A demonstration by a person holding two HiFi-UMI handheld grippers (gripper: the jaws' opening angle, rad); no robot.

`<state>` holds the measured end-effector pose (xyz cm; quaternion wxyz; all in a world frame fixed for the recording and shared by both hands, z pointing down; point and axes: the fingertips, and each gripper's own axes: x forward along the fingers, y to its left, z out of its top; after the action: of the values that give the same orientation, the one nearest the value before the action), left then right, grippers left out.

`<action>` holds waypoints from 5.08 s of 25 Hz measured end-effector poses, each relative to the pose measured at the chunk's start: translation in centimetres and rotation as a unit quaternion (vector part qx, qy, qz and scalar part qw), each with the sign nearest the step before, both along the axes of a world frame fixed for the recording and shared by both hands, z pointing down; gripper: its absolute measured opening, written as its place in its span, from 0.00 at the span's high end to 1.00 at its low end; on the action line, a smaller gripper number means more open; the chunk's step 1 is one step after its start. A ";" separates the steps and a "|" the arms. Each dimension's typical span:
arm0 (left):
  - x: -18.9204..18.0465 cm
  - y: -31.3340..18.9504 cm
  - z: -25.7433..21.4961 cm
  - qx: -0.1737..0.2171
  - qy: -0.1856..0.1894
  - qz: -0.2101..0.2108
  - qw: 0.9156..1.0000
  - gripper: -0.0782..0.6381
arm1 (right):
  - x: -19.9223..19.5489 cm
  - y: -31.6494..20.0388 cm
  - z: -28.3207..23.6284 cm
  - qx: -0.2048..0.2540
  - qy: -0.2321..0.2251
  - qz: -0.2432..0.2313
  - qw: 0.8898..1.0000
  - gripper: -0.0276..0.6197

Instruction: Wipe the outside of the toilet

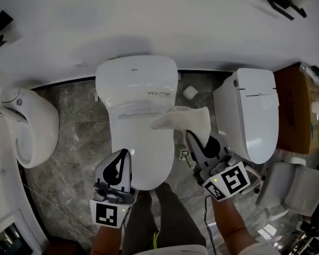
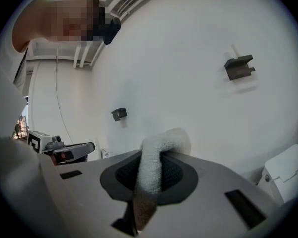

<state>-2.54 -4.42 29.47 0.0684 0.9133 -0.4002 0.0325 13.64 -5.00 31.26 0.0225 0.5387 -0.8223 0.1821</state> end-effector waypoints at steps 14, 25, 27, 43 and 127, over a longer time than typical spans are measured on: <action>4.4 -4.4 6.8 -0.011 0.002 -0.007 1.000 0.87 | 8.2 -8.6 9.7 0.011 0.025 0.059 0.998 0.85; 5.4 -5.5 10.5 -0.025 -0.016 -0.013 0.999 0.87 | 11.3 -13.2 14.6 0.034 0.064 0.090 0.993 0.85; 5.6 -5.6 11.1 -0.028 -0.017 -0.014 0.999 0.87 | 11.9 -13.6 15.1 0.039 0.078 0.098 0.991 0.85; 5.7 -5.0 15.6 -0.061 -0.028 -0.025 0.997 0.87 | 11.3 -16.5 22.5 0.020 0.159 0.093 0.983 0.85; 3.1 -3.5 25.0 -0.081 -0.055 -0.040 0.994 0.87 | 10.3 -14.9 50.9 -0.150 0.179 -0.009 0.972 0.85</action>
<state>0.53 -7.92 54.46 0.1209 0.8848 -0.4358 0.1123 23.95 -19.92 82.12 0.2516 0.5459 -0.7727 0.2039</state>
